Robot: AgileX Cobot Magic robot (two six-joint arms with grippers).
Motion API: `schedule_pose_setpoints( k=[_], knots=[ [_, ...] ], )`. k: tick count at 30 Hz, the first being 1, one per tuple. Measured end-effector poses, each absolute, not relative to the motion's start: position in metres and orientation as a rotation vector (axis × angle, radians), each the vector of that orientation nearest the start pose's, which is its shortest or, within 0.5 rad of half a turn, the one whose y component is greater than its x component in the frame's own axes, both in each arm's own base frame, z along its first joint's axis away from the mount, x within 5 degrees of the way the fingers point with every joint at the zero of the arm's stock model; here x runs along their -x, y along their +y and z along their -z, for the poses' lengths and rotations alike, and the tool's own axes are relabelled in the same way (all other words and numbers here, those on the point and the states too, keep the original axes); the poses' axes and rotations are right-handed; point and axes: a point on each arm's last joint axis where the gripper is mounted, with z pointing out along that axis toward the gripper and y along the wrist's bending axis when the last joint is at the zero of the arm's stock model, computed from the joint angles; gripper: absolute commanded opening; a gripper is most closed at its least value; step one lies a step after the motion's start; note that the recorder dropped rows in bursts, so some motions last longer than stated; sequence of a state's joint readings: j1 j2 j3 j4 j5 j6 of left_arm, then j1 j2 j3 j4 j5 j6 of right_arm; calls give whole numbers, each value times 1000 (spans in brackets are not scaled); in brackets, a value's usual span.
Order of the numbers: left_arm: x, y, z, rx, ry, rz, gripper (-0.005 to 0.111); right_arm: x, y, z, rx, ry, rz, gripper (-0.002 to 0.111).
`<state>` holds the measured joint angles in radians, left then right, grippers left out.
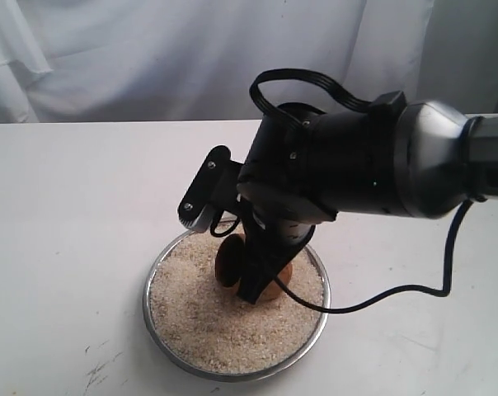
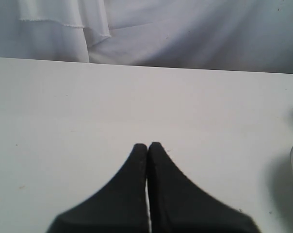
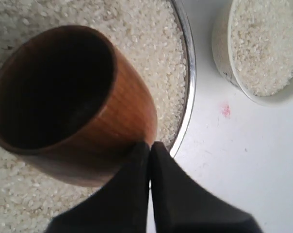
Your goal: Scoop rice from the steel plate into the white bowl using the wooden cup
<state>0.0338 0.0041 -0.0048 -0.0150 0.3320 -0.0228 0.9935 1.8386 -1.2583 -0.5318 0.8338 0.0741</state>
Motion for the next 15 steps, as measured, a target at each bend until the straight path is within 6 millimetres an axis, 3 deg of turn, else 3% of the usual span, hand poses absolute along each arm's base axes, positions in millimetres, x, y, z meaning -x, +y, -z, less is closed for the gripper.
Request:
schedule_pose_setpoints(
  k=[15],
  knots=[
    [-54,1,-185,61,1814,7,0,-222,307,-202,1609,2106,285,0]
  ],
)
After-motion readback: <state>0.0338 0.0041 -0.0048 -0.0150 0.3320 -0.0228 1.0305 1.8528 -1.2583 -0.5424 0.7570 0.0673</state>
